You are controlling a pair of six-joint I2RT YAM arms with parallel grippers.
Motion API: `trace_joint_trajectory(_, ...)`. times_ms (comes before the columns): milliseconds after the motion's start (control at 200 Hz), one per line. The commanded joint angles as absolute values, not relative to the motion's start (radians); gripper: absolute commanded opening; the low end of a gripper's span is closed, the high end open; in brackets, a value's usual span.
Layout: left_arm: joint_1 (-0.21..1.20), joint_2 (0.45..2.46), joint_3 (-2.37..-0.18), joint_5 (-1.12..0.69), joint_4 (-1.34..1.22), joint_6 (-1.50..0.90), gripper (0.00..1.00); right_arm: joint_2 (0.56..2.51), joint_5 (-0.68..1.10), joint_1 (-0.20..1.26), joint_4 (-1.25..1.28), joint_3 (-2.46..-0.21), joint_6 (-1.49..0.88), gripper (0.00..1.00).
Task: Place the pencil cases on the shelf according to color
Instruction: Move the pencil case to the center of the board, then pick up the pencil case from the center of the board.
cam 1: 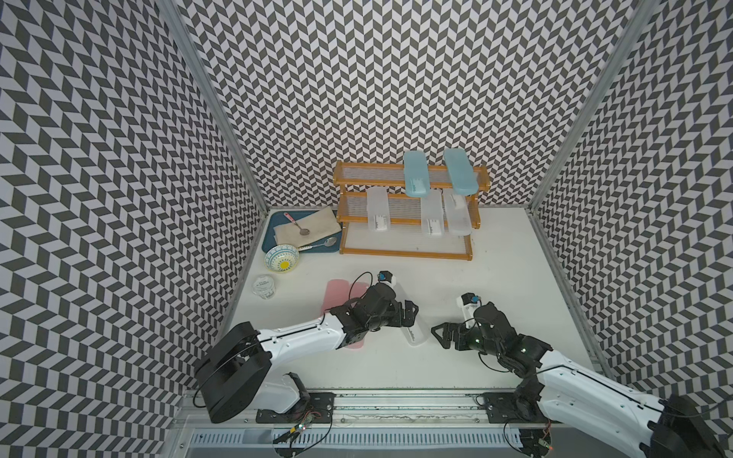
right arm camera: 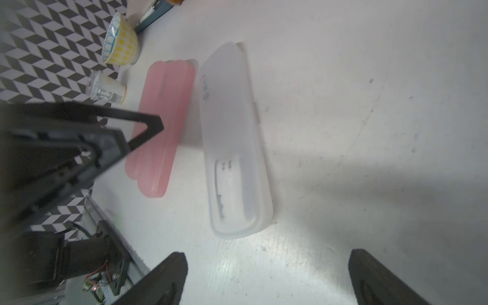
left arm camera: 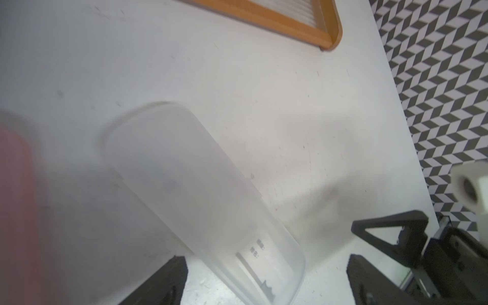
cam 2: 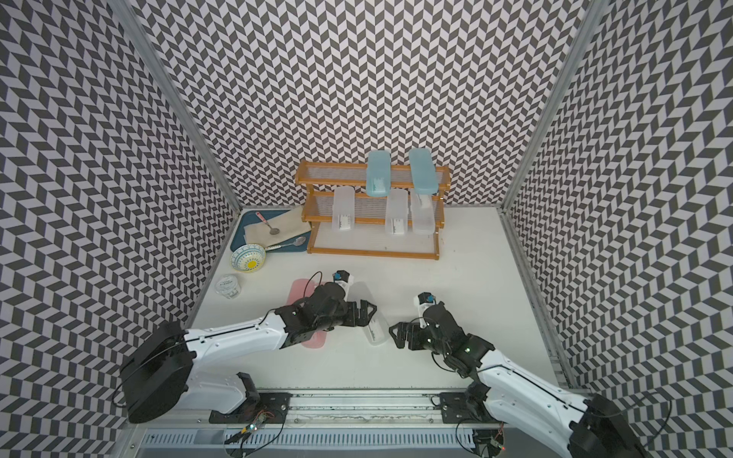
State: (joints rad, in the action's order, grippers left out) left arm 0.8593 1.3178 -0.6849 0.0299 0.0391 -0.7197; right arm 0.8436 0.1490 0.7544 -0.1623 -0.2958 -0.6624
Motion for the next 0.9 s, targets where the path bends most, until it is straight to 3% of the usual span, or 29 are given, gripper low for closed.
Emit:
trace_joint_trajectory(0, 0.772, 1.214, -0.684, 0.072, 0.135, -0.648, 1.00, 0.866, 0.099, 0.825, -0.082, -0.325, -0.652, 1.00)
trace_joint_trajectory(335, 0.508, 0.968, -0.663, 0.034, 0.288, -0.532, 1.00, 1.176, -0.080, 1.000, -0.096, -0.503, -0.588, 1.00)
trace_joint_trajectory(556, 0.400, 0.943, -0.740, -0.062, 0.336, -0.487, 1.00, 1.365, -0.217, 1.078, -0.157, -0.609, -0.587, 1.00)
trace_joint_trajectory(891, 0.302, 0.974, -0.760, -0.128, 0.325, -0.407, 1.00, 1.444, -0.259, 1.083, -0.135, -0.596, -0.578, 1.00)
